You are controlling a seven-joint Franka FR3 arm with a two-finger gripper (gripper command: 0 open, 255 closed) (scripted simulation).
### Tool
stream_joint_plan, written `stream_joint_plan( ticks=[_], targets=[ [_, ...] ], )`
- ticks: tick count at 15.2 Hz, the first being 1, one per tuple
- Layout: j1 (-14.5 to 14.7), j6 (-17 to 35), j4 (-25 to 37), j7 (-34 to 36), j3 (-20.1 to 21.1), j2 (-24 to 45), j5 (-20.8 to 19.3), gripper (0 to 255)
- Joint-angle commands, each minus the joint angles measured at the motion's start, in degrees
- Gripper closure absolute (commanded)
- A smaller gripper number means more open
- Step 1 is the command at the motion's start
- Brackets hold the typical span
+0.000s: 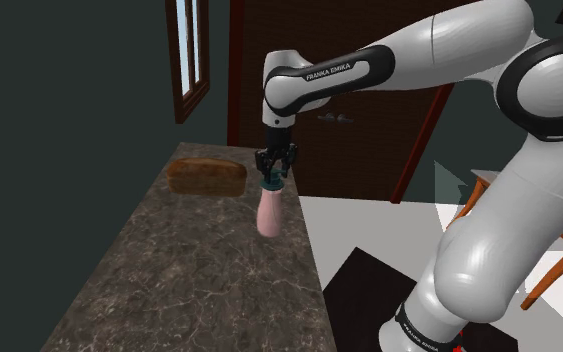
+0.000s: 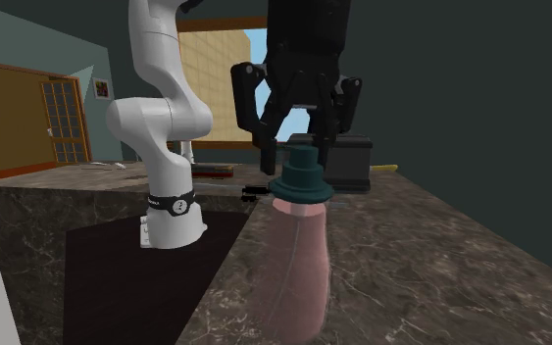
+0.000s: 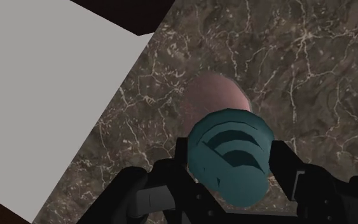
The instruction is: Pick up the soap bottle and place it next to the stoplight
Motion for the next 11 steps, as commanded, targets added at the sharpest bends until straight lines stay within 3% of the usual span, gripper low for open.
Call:
stream_joint_plan(
  ticks=[1, 11],
  targets=[
    [-0.02, -1.4, 0.97, -0.03, -0.02, -0.43, -0.02, 255],
    [-0.01, -9.02, 7.29, -0.05, 0.0, -1.74, -0.02, 255]
  ],
)
